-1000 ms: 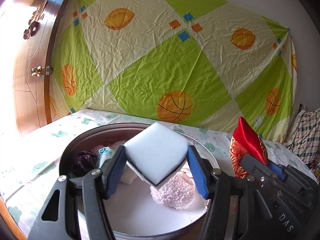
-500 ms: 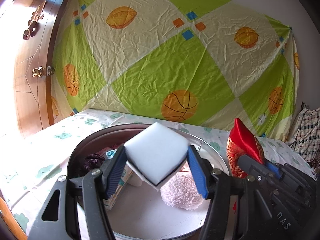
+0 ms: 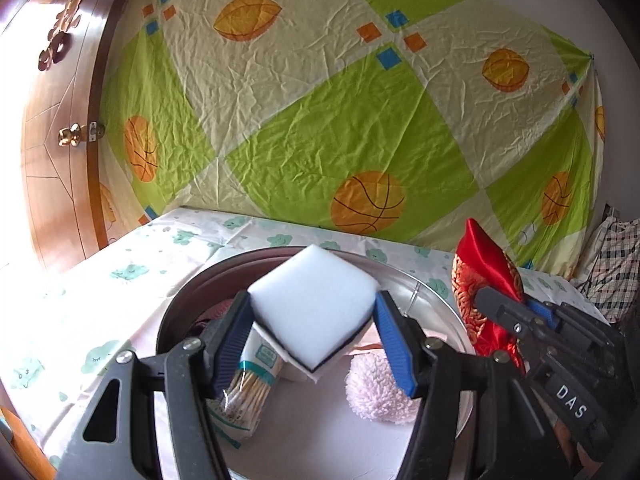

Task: Organize soft objects
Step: 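Hold the sponge and red pouch above the tin with both grippers, then open both grippers to drop the sponge and red pouch into the tin, then grasp the green tissue pack with the right gripper while the left gripper approaches the white gauze roll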

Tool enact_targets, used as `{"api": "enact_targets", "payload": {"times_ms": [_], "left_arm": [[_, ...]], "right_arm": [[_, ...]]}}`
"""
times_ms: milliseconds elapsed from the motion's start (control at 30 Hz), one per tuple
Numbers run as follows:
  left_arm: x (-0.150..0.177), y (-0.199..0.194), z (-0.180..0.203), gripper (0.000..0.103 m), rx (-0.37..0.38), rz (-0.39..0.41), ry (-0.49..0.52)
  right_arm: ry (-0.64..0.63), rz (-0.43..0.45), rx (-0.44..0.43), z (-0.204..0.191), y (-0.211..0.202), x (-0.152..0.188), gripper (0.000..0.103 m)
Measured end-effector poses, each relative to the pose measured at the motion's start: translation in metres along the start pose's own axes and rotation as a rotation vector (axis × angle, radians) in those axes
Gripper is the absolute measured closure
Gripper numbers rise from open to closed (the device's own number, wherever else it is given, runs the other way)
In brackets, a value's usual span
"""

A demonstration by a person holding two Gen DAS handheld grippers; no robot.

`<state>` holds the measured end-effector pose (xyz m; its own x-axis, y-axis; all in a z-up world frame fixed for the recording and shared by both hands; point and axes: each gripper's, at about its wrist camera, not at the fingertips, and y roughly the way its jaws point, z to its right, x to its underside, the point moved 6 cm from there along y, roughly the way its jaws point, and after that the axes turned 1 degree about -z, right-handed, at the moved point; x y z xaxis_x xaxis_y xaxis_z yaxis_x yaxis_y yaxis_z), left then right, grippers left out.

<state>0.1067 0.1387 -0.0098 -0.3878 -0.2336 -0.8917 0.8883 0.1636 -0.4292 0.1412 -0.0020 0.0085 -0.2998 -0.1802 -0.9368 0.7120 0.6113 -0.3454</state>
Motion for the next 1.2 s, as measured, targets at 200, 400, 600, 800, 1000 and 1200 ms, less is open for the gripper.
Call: {"api": "enact_targets", "payload": {"times_ms": [200, 400, 600, 800, 1000, 1200], "left_arm": [[-0.008, 0.023, -0.007, 0.042, -0.005, -0.109, 0.034], [-0.014, 0.039, -0.011, 0.041, -0.032, -0.171, 0.062], [-0.014, 0.050, -0.015, 0.036, -0.067, -0.209, 0.081], [-0.013, 0.051, -0.021, 0.019, -0.091, -0.215, 0.057], [-0.013, 0.035, -0.012, 0.012, -0.078, -0.173, 0.047], [-0.007, 0.014, 0.035, 0.003, 0.001, -0.113, 0.074]], "right_arm": [[0.003, -0.072, -0.021, 0.002, 0.032, -0.015, 0.087], [-0.001, -0.168, -0.022, 0.002, 0.069, -0.015, 0.087], [0.018, -0.233, -0.036, 0.003, 0.089, -0.009, 0.083], [0.036, -0.243, -0.063, 0.000, 0.090, -0.005, 0.045], [0.073, -0.178, -0.035, 0.020, 0.061, -0.010, 0.032], [0.083, -0.145, 0.053, 0.064, 0.015, 0.002, 0.030]]}}
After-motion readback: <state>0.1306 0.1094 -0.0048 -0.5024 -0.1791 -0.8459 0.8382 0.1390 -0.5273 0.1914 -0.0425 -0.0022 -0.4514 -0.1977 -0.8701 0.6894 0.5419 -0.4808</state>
